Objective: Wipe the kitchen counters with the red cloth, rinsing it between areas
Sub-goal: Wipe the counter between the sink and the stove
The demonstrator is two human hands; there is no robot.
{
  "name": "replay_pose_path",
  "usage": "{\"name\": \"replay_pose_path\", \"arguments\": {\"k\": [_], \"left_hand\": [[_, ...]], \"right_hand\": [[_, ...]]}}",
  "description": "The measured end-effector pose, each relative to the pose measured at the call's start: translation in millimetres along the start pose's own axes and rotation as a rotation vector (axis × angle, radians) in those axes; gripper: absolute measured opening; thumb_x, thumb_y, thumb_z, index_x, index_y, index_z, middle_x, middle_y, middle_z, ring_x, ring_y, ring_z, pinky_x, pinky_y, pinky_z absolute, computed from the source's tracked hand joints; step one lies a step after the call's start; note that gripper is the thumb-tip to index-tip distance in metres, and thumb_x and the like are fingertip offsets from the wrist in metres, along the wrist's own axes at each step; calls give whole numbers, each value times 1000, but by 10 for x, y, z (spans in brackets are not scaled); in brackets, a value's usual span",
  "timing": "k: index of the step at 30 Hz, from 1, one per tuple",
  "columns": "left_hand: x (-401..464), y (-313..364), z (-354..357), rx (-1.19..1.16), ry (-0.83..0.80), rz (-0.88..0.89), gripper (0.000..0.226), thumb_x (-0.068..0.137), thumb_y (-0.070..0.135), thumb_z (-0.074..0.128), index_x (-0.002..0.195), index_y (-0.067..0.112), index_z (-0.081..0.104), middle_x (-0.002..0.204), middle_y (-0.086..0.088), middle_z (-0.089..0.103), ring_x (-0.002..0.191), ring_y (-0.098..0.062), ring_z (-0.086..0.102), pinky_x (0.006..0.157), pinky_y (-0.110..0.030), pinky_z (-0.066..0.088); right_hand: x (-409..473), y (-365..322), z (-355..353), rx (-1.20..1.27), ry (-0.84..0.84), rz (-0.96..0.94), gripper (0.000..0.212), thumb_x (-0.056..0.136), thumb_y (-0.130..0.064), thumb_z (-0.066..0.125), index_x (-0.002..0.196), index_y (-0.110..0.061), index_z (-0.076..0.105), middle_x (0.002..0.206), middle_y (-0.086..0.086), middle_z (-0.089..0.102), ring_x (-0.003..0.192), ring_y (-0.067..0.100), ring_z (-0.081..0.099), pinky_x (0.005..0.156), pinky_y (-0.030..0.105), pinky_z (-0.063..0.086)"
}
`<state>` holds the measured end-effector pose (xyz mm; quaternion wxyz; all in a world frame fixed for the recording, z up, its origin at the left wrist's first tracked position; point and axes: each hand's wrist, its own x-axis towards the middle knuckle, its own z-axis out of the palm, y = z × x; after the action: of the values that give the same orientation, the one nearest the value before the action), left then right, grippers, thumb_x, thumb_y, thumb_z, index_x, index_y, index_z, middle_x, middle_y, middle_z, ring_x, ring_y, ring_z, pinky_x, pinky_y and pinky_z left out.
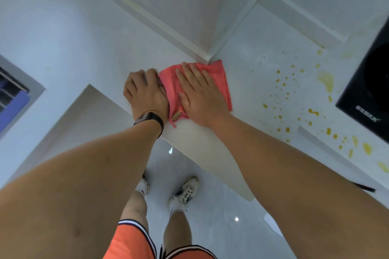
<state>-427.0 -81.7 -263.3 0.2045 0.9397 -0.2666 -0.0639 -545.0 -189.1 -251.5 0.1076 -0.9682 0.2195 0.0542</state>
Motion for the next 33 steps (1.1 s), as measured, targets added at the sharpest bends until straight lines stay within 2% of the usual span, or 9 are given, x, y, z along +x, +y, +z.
{"name": "replay_pose_path", "arguments": {"k": [6, 10, 14, 19, 23, 26, 28, 31, 33], "left_hand": [[-1, 23, -80, 34, -55, 0, 38, 86, 25, 42, 123, 18, 46, 133, -12, 41, 131, -37, 34, 117, -51, 24], [-17, 39, -116, 26, -76, -16, 37, 86, 24, 41, 123, 19, 46, 132, -10, 42, 131, -37, 35, 116, -50, 25], [-18, 21, -92, 43, -63, -1, 36, 87, 23, 44, 123, 19, 47, 131, -10, 42, 131, -37, 36, 116, -50, 26], [-15, -8, -62, 21, -48, 3, 34, 88, 22, 43, 121, 17, 47, 130, -12, 43, 129, -38, 36, 114, -52, 26], [-39, 12, -110, 27, -71, 39, 37, 88, 26, 40, 123, 16, 47, 131, -14, 45, 129, -39, 37, 114, -53, 26], [-179, 68, -239, -57, -65, 33, 43, 89, 29, 53, 130, 16, 48, 131, -10, 46, 126, -33, 40, 113, -47, 25], [-343, 188, -284, -72, -94, 145, 43, 87, 27, 58, 128, 14, 54, 128, -9, 50, 120, -32, 45, 108, -46, 30], [-532, 442, -197, -76, -232, 435, 33, 86, 20, 56, 117, 11, 63, 122, -10, 58, 109, -35, 54, 92, -42, 44], [-510, 709, -103, -103, -343, 574, 28, 89, 16, 56, 116, 11, 63, 123, -7, 59, 109, -32, 55, 89, -41, 49]], "right_hand": [[-692, 72, 116, 29, 45, 57, 64, 105, -44, 32, 163, -16, 28, 171, 4, 21, 159, 23, 16, 129, 44, 10], [-1153, 71, 178, 21, 58, 128, 64, 105, -46, 34, 163, -19, 29, 171, 4, 21, 159, 23, 17, 128, 48, 14], [-1270, 71, 191, 27, 49, 177, 66, 103, -48, 37, 163, -23, 27, 172, 1, 18, 159, 22, 15, 128, 48, 12], [-1236, 85, 211, 57, 19, 184, 63, 106, -47, 32, 165, -25, 22, 173, -2, 14, 160, 20, 9, 129, 48, 10], [-1397, -1, 217, 131, 13, 291, 61, 109, -47, 22, 166, -27, 12, 174, -5, 1, 160, 17, -5, 129, 46, 3], [-1784, -58, 287, 132, 68, 393, 61, 109, -48, 22, 166, -27, 13, 174, -4, 1, 160, 18, -5, 129, 45, 0], [-1939, -29, 305, 119, 89, 525, 62, 107, -47, 26, 165, -27, 19, 174, -2, 6, 160, 21, 1, 129, 47, 4], [-1891, -26, 275, 91, 93, 745, 65, 101, -41, 28, 164, -23, 25, 172, 3, 15, 159, 28, 11, 127, 53, 12], [-1796, 26, 271, 143, 135, 860, 67, 100, -38, 26, 165, -20, 21, 173, 4, 11, 159, 29, 12, 127, 54, 12]]}}
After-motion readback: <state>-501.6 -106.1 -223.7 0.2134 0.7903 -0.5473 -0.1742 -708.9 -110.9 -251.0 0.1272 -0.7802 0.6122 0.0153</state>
